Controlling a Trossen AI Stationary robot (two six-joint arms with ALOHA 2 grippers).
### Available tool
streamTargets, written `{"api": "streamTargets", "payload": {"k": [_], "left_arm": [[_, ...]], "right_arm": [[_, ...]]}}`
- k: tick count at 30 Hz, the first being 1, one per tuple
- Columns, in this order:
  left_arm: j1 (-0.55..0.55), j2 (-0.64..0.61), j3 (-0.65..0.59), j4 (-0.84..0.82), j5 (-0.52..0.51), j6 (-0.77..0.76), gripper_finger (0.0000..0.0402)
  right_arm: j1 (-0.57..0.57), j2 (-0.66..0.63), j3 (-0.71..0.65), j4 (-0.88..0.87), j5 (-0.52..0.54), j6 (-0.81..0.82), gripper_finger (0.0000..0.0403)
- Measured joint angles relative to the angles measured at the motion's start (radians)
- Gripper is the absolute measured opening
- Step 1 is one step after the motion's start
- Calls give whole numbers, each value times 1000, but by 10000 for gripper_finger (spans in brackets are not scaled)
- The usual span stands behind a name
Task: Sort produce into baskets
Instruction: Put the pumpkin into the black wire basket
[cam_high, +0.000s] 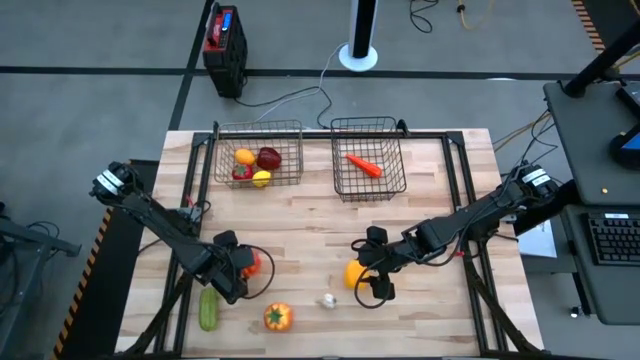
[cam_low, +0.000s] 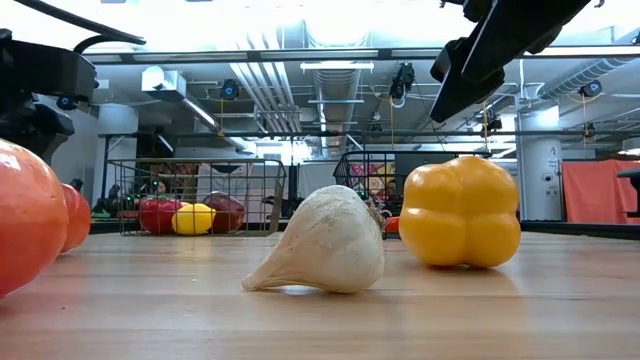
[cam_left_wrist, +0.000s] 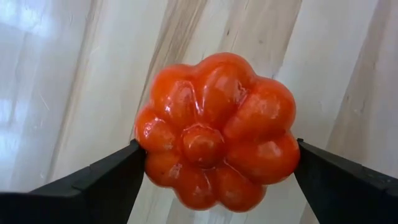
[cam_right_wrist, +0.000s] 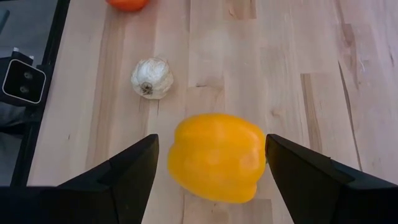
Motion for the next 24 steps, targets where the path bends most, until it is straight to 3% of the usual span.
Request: {"api": "streamTargets", "payload": {"k": [19,24], "left_arm": [[1,2,32,5,-2,26,349],[0,2,100,-30,-71,63,349]], "right_arm": [[0,0,-2,0,0,-2,288],[0,0,-2,0,0,-11,288]]}}
